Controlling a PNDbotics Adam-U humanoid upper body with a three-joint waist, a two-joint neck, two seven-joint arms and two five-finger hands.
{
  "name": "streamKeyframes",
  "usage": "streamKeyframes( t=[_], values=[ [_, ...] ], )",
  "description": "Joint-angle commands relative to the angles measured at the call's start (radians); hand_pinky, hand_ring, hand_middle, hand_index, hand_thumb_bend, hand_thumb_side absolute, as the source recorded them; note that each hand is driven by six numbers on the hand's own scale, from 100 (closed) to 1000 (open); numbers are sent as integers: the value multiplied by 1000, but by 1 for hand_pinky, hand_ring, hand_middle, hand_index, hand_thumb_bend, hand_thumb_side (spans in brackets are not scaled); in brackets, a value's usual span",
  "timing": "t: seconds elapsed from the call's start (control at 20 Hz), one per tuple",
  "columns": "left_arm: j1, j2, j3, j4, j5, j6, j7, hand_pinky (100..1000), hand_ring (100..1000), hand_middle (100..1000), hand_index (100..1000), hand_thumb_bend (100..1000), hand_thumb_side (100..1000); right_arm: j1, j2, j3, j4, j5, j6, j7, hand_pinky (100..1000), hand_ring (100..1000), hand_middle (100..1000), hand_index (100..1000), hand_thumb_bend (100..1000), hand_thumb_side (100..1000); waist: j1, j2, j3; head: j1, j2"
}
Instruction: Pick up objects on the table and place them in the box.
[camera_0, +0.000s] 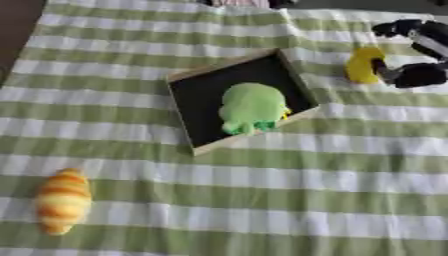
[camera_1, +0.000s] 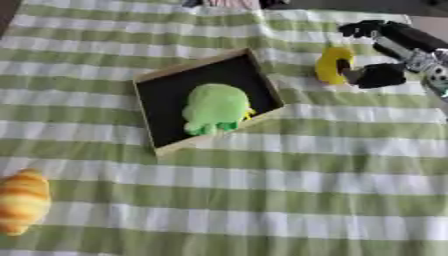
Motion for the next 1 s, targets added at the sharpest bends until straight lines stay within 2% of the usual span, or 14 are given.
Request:
streamKeyframes(
  t=[0.05,0.15,0.8,0.9,1.0],
  values=[
    [-12,23,8,-19,5,0,-1,735,734,693,806,100,608,-5,-24,-11,-3,-2,9,8,996,911,874,977,100,483,-2,-20,4,-3,-21],
    [-13,23,8,-19,6,0,-2,735,733,692,806,100,608,-2,-20,-8,4,17,12,15,994,912,878,984,100,513,-6,-16,8,-5,-26],
    [-24,18,10,-19,11,-1,0,733,727,683,806,100,606,-1,7,8,39,103,-6,42,971,890,858,985,100,524,-16,14,17,-12,-26],
    [-24,17,10,-19,12,0,0,733,727,682,805,100,606,-2,10,10,43,113,-3,38,953,869,838,979,100,514,-16,16,17,-13,-25],
    [-24,16,9,-19,11,0,-1,733,726,682,805,100,606,-3,12,8,48,118,7,29,902,794,769,944,100,473,-16,17,15,-12,-23]
  ],
)
